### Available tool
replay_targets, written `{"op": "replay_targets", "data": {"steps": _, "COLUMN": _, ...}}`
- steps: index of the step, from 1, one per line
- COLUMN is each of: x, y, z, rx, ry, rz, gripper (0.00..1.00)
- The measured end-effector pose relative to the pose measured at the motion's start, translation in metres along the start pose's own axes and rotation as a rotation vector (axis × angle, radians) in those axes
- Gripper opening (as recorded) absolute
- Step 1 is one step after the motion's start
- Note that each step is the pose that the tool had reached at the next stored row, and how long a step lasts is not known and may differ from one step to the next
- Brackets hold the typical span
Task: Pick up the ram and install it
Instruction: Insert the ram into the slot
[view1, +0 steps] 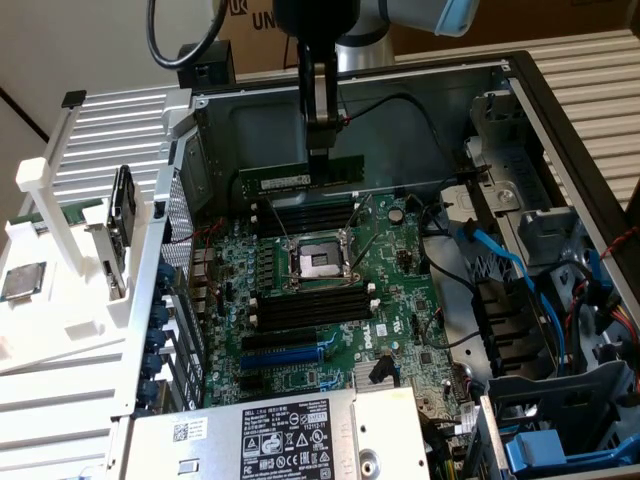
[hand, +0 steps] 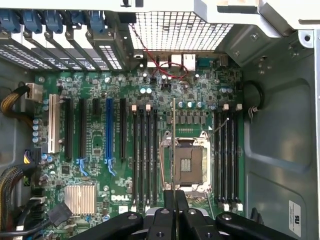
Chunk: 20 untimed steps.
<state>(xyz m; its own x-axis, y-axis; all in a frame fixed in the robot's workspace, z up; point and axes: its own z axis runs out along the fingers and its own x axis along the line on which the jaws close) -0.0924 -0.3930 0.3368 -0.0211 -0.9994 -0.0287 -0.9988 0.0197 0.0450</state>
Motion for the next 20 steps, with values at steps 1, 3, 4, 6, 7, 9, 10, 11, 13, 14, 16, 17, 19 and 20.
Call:
{"op": "replay_targets", "data": {"steps": 1, "x": 0.000, "y": 0.0000, "z": 0.0012, "rx": 0.0000, "ry": 0.0000, "rz": 0.001, "gripper": 0.12}}
{"op": "replay_targets", "data": {"steps": 3, "x": 0.002, "y": -0.0003, "z": 0.0036, "rx": 0.0000, "ry": -0.0004, "rz": 0.002, "gripper": 0.12}}
{"op": "replay_targets", "data": {"steps": 4, "x": 0.004, "y": -0.0006, "z": 0.0046, "rx": -0.0001, "ry": -0.0010, "rz": 0.003, "gripper": 0.12}}
{"op": "replay_targets", "data": {"steps": 6, "x": 0.008, "y": -0.0010, "z": 0.0063, "rx": 0.0000, "ry": -0.0018, "rz": 0.003, "gripper": 0.12}}
{"op": "replay_targets", "data": {"steps": 7, "x": 0.009, "y": -0.0013, "z": 0.0067, "rx": -0.0003, "ry": -0.0018, "rz": 0.003, "gripper": 0.12}}
{"op": "replay_targets", "data": {"steps": 9, "x": 0.011, "y": -0.0023, "z": 0.0086, "rx": -0.0004, "ry": -0.0027, "rz": 0.003, "gripper": 0.12}}
{"op": "replay_targets", "data": {"steps": 10, "x": 0.011, "y": -0.0028, "z": 0.0097, "rx": -0.0004, "ry": -0.0039, "rz": 0.003, "gripper": 0.12}}
{"op": "replay_targets", "data": {"steps": 11, "x": 0.012, "y": -0.0034, "z": 0.0106, "rx": -0.0005, "ry": -0.0051, "rz": 0.004, "gripper": 0.12}}
{"op": "replay_targets", "data": {"steps": 13, "x": 0.013, "y": -0.0045, "z": 0.0119, "rx": -0.0006, "ry": -0.0102, "rz": 0.004, "gripper": 0.12}}
{"op": "replay_targets", "data": {"steps": 14, "x": 0.013, "y": -0.0048, "z": 0.0122, "rx": -0.0006, "ry": -0.0131, "rz": 0.004, "gripper": 0.12}}
{"op": "replay_targets", "data": {"steps": 16, "x": 0.016, "y": -0.0051, "z": 0.0123, "rx": -0.0008, "ry": -0.0204, "rz": 0.004, "gripper": 0.12}}
{"op": "replay_targets", "data": {"steps": 17, "x": 0.018, "y": -0.0053, "z": 0.0123, "rx": -0.0008, "ry": -0.0245, "rz": 0.004, "gripper": 0.12}}
{"op": "replay_targets", "data": {"steps": 19, "x": 0.021, "y": -0.0056, "z": 0.0123, "rx": -0.0009, "ry": -0.0335, "rz": 0.004, "gripper": 0.12}}
{"op": "replay_targets", "data": {"steps": 20, "x": 0.022, "y": -0.0058, "z": 0.0122, "rx": -0.0007, "ry": -0.0390, "rz": 0.004, "gripper": 0.12}}
